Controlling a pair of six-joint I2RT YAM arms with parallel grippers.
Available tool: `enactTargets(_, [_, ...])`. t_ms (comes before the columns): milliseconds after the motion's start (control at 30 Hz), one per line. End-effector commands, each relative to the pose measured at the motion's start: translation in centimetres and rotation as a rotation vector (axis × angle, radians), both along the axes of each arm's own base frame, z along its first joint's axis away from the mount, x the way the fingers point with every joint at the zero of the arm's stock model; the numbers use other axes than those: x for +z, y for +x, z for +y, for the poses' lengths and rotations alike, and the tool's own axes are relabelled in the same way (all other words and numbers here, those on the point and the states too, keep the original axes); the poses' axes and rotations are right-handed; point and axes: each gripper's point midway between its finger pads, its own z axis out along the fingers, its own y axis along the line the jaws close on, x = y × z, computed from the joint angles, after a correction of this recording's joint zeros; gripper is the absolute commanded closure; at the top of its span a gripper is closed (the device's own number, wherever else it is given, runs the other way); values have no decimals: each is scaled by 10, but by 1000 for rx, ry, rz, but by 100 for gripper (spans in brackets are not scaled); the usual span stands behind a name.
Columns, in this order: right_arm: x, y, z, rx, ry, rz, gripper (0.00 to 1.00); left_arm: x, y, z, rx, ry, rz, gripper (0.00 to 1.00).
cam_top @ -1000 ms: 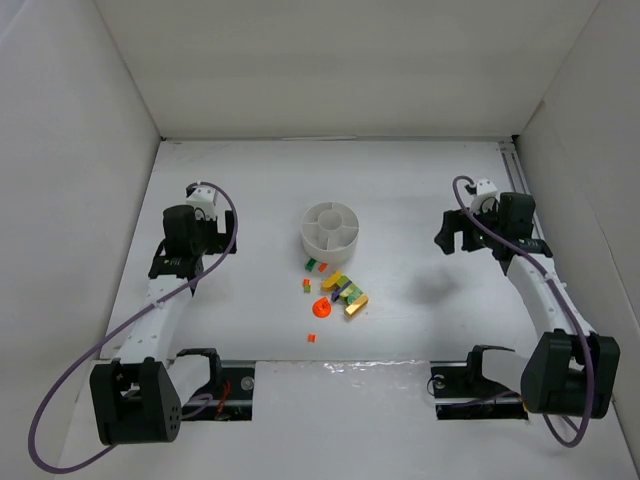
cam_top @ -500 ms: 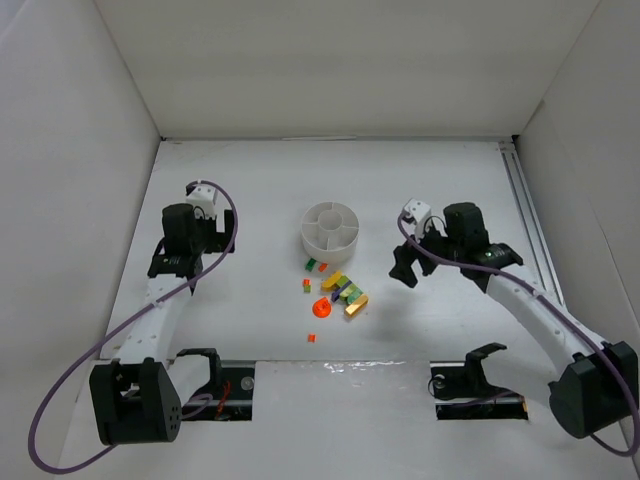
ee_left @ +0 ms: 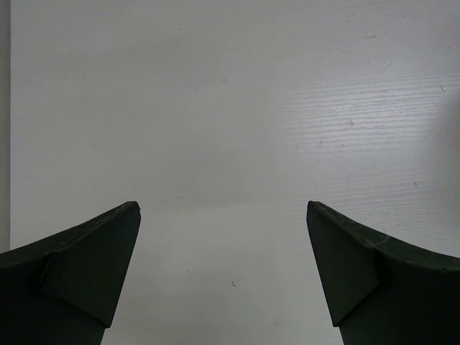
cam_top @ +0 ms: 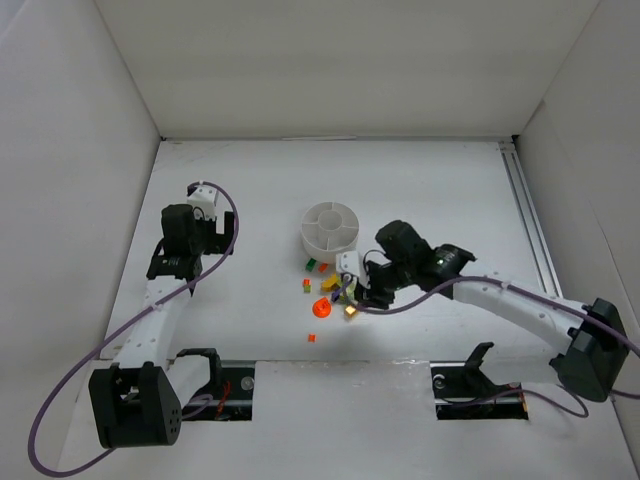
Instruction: Sort the legos into containers by color
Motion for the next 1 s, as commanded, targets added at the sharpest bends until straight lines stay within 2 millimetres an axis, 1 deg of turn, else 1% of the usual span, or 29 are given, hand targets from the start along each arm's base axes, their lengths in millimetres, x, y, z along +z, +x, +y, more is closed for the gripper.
enactTargets(0, [2,-14,25,213,-41,-128,55,22,6,3,6,16,-55,0])
enactTargets(33, [1,-17,31,242,-51,-144,55,22,6,3,6,16,-55,0])
enactTargets(67, [0,-24,38,283,-62,-165,56,22,6,3,10,8,-55,0])
enactTargets(100, [1,-26,46,306,-64,-169,56,22,6,3,10,8,-55,0])
enactTargets(133, [1,-26,51,324,-70,-186,56,17,5,3,10,8,-45,0])
enactTargets(167, [1,-28,55,335,-71,-185,56,20,4,3,10,8,-54,0])
enactTargets(200, [6,-25,62,345,-69,-209,56,20,4,3,10,8,-55,0])
enactTargets(233, [-2,-20,65,349,-93,-208,56,20,4,3,10,8,-55,0])
enactTargets(267, [-2,-21,69,359,-94,-207,56,20,4,3,10,8,-55,0])
enactTargets(300, [-3,-18,72,360,-102,-216,56,20,4,3,10,8,-55,0])
enactTargets(333, [3,-14,78,359,-92,-225,56,16,3,3,10,8,-45,0])
enactTargets(367, [-4,-13,80,369,-111,-216,57,16,3,3,10,8,-45,0])
enactTargets(400, [-3,-11,82,369,-110,-217,57,21,4,3,10,8,-64,0])
enactTargets(433, [-3,-12,85,376,-104,-209,59,21,4,3,10,8,-64,0])
enactTargets(467, [-6,-14,90,388,-109,-205,59,21,4,3,10,8,-64,0])
enactTargets(500, [-10,-14,90,389,-118,-197,60,23,5,3,10,9,-73,0])
enactTargets(533, [-9,-17,95,409,-114,-206,60,18,4,3,10,8,-64,0])
enactTargets(600, [-18,-20,97,421,-133,-190,60,20,5,3,10,9,-73,0])
enactTargets(633, [-15,-18,100,427,-125,-203,60,20,5,3,10,9,-73,0])
enactTargets(667, [-20,-22,101,438,-135,-194,60,20,5,2,17,-2,-73,0])
enactTargets(700, [-26,-22,101,440,-147,-184,60,22,7,2,17,-2,-84,0])
enactTargets(800, [-29,-19,106,448,-154,-185,60,24,8,2,26,-18,-93,0])
enactTargets(833, [-37,-19,106,461,-168,-182,61,24,8,1,30,-26,-93,0])
enactTargets(967, [-46,-14,112,484,-178,-191,61,24,8,1,35,-35,-93,0])
